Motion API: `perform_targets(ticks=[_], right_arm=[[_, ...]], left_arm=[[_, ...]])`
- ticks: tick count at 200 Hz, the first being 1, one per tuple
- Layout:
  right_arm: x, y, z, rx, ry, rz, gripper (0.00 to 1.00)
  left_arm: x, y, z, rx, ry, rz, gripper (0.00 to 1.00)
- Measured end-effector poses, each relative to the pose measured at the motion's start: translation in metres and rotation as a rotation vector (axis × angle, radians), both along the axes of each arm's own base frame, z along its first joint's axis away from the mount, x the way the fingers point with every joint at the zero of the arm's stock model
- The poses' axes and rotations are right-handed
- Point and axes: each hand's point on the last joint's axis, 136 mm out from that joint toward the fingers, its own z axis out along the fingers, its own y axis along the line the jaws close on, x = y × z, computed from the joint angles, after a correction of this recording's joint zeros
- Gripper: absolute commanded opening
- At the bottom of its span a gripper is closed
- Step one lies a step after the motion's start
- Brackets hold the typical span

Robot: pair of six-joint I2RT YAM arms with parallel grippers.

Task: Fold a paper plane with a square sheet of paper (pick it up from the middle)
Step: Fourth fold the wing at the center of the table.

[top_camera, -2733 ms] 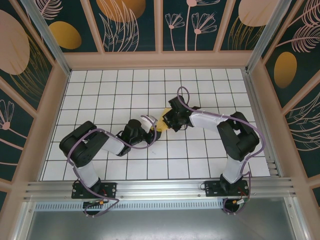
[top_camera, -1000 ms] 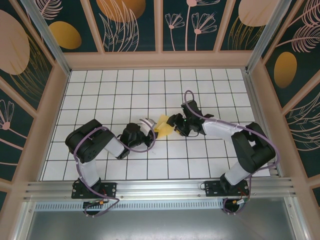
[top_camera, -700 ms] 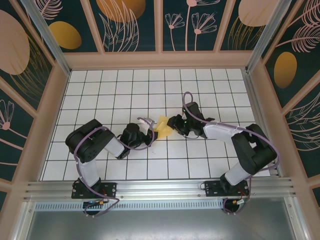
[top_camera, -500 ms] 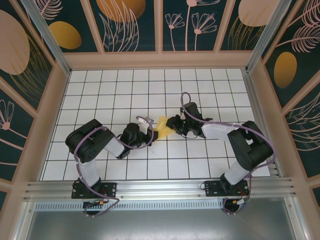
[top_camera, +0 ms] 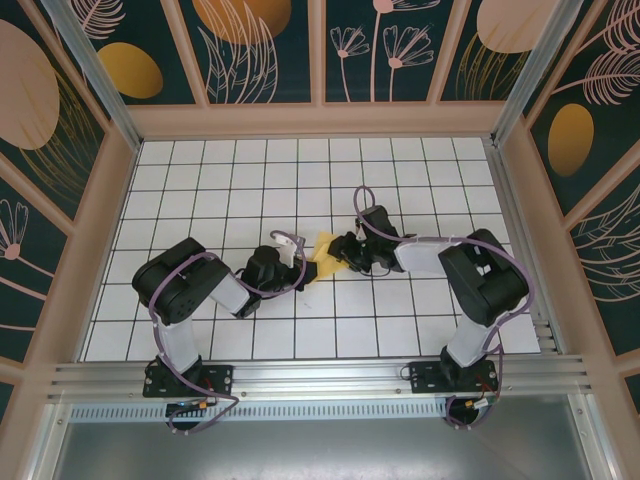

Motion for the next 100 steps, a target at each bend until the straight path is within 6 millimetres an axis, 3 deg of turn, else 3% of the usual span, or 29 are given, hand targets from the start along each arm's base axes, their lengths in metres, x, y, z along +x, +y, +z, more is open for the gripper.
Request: perform_targets(ticks=[65, 100], right_arm=[[0.0008, 0.0018, -0.0064, -0.001, 0.011, 0.005, 0.42], [0.0011, 0.0028, -0.0053, 0.005, 0.007, 0.008, 0.45]], left_arm=[[-0.0024, -0.0039, -0.0055, 0.001, 0.070, -0.010, 0.29], [0.0006, -0.0071, 0.0012, 0.001, 0.110, -0.003, 0.34]])
